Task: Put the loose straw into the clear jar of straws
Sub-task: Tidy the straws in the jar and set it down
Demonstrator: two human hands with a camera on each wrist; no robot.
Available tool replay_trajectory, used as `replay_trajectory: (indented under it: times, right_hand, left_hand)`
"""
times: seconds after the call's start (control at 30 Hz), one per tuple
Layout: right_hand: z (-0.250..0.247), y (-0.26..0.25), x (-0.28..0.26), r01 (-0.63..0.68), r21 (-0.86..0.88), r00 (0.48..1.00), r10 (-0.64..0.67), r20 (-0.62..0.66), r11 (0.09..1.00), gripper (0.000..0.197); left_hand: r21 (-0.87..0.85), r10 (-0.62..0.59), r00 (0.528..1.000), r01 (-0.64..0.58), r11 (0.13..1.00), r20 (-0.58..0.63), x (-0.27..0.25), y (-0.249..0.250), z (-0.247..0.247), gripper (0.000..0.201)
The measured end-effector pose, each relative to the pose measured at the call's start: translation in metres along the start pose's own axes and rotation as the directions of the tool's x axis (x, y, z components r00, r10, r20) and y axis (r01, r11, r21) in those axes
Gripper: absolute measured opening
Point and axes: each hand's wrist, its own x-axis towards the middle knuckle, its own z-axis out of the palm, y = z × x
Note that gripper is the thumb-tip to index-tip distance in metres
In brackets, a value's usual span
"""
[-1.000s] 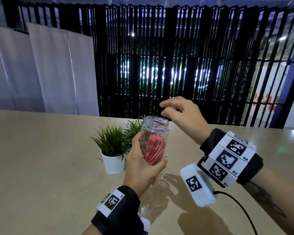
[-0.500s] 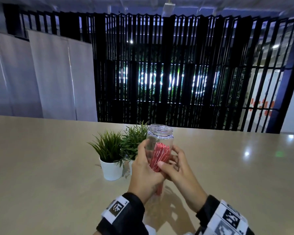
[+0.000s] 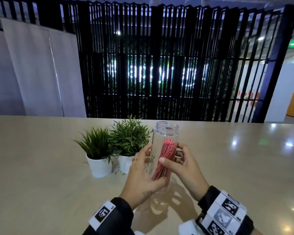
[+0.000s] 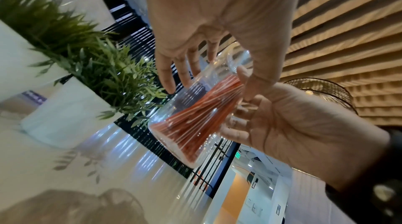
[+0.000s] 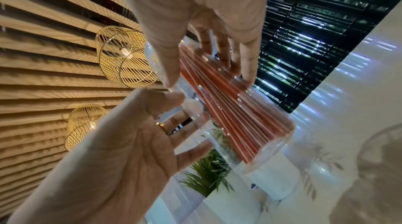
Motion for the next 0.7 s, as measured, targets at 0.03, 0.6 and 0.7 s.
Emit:
replay_trajectory:
  times: [0.03,0.6,0.7]
  right_hand:
    - [0.0,0.004,0.002,0.001,-0.028,1.0,-0.001,-0.005,1.0,0.056]
    - [0.007,0.091,0.072,-0.136,-0.288,0.983,0.093,-0.156,0.948,0.043]
    - [0.013,0.099,0.078,-0.143,-0.347,0.987,0.106,-0.123,0.927,0.043]
  left_hand:
    - [-0.031,-0.025,1.0,0.025,0.999,0.017,0.002,-0.004,0.002,0.085]
    - [-0.116,-0.291,0.892,0.348,0.93,0.347,0.065,-0.081,0.041,0.058]
    - [-0.162,-0.326,0.885,0.394,0.905,0.334,0.063,-0.081,0.039,0.044]
